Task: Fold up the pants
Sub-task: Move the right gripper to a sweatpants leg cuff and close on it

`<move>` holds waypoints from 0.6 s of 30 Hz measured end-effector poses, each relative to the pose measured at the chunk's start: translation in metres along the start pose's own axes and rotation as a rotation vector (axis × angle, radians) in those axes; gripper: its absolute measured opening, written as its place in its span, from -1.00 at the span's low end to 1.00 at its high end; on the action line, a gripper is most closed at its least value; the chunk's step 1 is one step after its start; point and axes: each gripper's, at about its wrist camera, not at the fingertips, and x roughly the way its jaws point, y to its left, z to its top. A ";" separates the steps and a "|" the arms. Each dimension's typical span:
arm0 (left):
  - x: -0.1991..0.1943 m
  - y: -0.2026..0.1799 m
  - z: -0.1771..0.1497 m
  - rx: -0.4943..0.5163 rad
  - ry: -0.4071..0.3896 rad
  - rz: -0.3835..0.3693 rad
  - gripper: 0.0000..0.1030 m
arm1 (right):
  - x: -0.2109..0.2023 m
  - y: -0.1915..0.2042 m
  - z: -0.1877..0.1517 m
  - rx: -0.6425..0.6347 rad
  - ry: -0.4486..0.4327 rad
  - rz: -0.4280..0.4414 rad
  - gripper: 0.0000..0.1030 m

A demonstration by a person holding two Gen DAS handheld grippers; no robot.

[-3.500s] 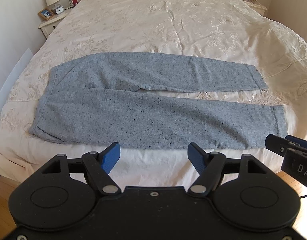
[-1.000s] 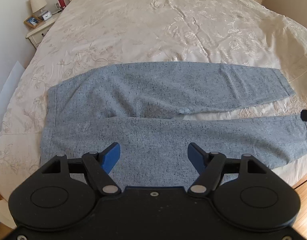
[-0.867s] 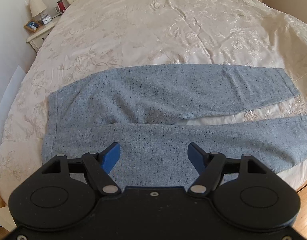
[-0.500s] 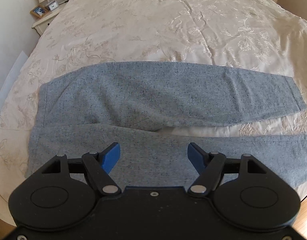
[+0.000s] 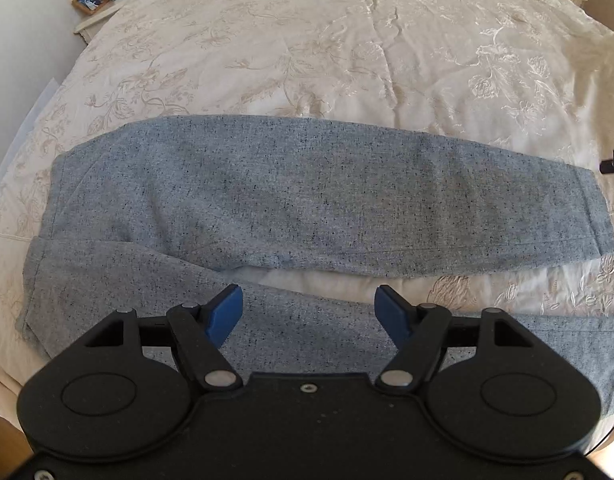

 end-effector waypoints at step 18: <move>0.029 -0.036 0.011 0.041 0.073 0.060 0.44 | 0.074 -0.036 0.005 0.057 0.163 0.241 -0.64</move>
